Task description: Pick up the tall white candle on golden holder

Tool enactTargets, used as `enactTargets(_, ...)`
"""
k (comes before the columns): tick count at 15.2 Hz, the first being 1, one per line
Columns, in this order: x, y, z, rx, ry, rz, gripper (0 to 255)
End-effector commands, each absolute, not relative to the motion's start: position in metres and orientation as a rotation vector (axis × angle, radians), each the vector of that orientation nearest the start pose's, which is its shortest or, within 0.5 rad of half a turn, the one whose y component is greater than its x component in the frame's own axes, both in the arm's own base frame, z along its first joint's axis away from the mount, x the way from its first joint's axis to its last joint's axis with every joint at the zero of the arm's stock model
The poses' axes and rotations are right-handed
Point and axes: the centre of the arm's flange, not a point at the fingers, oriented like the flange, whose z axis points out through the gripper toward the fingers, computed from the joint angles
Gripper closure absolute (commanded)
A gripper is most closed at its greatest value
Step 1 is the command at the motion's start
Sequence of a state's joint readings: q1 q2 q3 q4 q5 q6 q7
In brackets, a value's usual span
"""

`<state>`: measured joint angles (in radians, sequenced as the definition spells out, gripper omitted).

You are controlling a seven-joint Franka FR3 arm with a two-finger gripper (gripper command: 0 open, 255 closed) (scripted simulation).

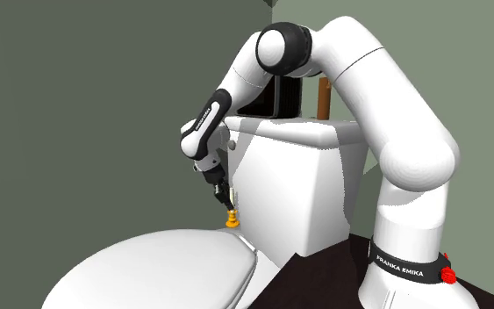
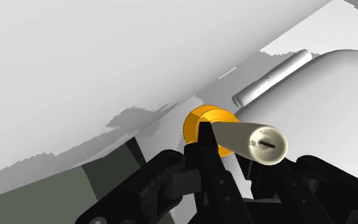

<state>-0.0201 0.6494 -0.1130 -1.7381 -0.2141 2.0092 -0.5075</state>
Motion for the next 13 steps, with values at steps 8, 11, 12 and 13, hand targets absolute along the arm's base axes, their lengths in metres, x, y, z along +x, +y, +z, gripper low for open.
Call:
enactTargets(8,0.617,-0.091,0.231,-3.076,-0.806,0.701,255)
enactTargets(11,0.617,-0.091,0.247,-3.076,-0.806,0.701,255)
enactTargets(12,0.616,-0.091,0.248,-3.076,-0.806,0.701,255)
enactTargets(13,0.616,-0.091,0.248,-3.076,-0.806,0.701,255)
